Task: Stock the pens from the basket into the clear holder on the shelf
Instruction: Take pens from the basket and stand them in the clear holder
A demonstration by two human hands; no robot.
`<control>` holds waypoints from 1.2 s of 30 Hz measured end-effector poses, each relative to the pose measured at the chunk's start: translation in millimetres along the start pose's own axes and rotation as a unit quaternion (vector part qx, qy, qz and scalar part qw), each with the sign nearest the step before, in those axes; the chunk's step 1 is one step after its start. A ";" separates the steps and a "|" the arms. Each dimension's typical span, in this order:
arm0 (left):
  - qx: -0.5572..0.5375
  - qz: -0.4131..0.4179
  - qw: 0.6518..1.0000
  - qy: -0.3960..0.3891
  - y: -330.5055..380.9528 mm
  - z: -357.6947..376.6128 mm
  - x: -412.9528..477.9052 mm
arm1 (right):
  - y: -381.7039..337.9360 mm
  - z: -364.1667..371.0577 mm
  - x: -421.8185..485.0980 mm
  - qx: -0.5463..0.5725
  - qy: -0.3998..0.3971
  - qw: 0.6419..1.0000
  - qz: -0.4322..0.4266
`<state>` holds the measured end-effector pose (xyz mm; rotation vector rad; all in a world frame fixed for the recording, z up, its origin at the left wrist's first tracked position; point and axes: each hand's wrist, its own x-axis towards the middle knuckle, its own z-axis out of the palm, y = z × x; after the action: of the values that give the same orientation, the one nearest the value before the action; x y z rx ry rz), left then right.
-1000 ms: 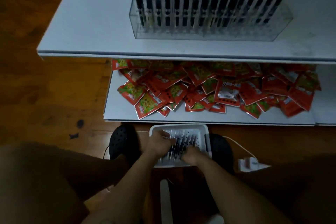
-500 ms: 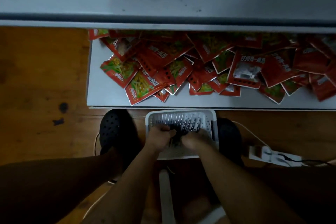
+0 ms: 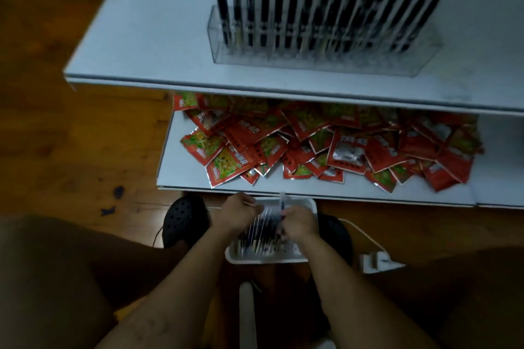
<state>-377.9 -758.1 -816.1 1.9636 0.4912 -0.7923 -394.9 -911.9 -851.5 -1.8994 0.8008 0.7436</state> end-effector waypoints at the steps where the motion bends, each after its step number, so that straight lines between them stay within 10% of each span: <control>1: 0.008 0.015 1.000 -0.001 8.2 -5.2 -8.4 | -10.8 -4.3 -13.2 0.036 -0.007 0.999 -0.026; 10: 0.010 0.165 0.982 0.088 95.2 -57.6 -92.3 | -89.8 -57.9 -110.5 0.087 -0.029 0.960 -0.264; 21: 0.066 0.280 0.936 0.206 187.5 -121.9 -136.9 | -195.3 -166.2 -191.5 0.108 0.255 0.809 -0.518; 26: -0.017 0.283 0.917 0.281 202.2 -134.1 -103.0 | -223.5 -204.8 -168.8 0.118 0.366 0.742 -0.550; 36: 0.006 0.219 0.932 0.290 227.5 -145.5 -45.3 | -237.2 -218.2 -124.5 0.084 0.371 0.743 -0.551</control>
<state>-221.1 -742.7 -592.1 2.1978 0.3580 0.0792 -249.6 -992.7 -548.7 -2.0408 0.0291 -0.8421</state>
